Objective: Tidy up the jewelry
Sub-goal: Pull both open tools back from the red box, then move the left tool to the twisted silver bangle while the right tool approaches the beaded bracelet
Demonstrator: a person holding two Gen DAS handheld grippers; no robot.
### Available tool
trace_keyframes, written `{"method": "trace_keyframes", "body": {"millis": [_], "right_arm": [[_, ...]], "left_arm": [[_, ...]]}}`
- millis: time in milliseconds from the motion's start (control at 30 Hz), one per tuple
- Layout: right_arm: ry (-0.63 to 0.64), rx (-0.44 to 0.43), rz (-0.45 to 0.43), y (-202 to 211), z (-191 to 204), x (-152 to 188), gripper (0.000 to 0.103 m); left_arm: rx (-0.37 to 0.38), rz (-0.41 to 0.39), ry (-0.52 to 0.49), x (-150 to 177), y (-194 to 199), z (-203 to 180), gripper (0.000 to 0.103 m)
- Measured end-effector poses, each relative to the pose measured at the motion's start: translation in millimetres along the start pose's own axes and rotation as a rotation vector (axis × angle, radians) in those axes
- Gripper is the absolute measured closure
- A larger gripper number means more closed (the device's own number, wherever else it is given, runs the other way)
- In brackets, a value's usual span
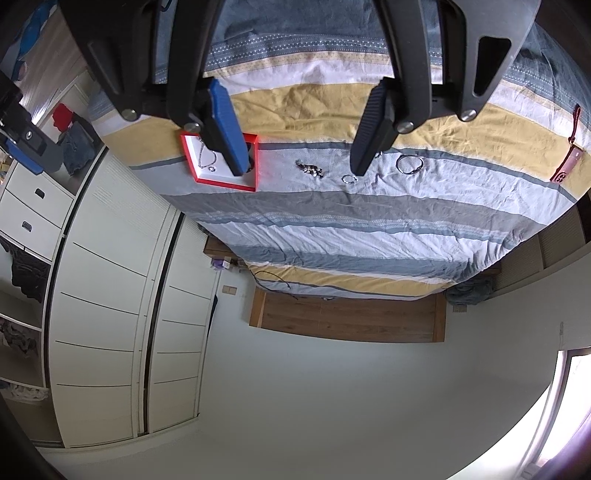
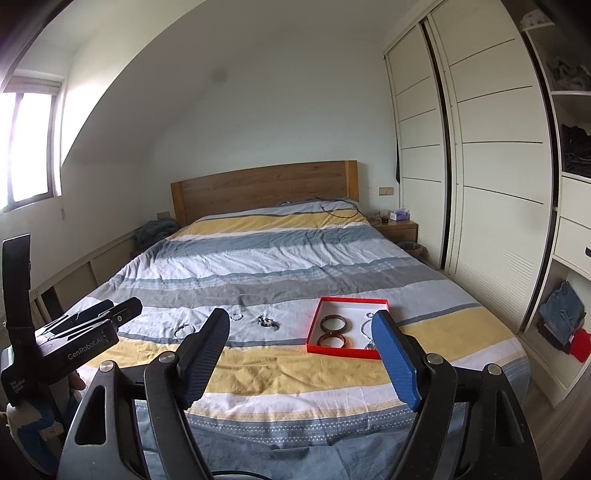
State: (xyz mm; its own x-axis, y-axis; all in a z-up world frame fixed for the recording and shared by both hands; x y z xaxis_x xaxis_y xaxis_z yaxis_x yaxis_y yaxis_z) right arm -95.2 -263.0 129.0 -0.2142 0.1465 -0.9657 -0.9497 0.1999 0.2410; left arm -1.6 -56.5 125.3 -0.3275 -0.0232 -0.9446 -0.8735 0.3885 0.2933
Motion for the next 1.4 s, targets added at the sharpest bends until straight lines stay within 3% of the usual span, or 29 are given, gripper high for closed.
{"method": "trace_keyframes", "body": {"millis": [533,900,1133,1400], "right_arm": [[-0.014,-0.021,-0.046,20.3,2.7,-8.4,0.019],[-0.032,-0.011,-0.031,14.6,1.5,-3.8,0.018],[-0.018,-0.018,0.017,-6.0,9.2,6.1,0.018],[-0.007,-0.058,0.113,-52.0,26.0,29.4,0.018]], "left_arm": [[-0.023,-0.030,-0.026,-5.1,21.3,-10.8,0.047],[0.020,-0.035,-0.022,-1.4,20.6,-10.5,0.047],[-0.018,0.020,0.021,11.8,2.0,13.3,0.047],[-0.129,0.119,0.118,41.7,-39.0,71.6,0.047]]}}
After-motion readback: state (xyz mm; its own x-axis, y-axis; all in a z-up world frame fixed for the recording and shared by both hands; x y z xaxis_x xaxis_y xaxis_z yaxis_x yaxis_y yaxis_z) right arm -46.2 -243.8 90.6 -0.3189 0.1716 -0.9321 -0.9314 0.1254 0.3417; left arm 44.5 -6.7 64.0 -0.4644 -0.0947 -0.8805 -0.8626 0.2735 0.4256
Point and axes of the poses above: each gripper's, at about its wrist camera, not at the fingertips, and y roughly against the way its jaws point, z to its left, x to its underside, the point moved 5 cm from there along -y, roughly the way its jaws point, and after that the axes turned 6 degrees about -z, right-handed, at the moved point
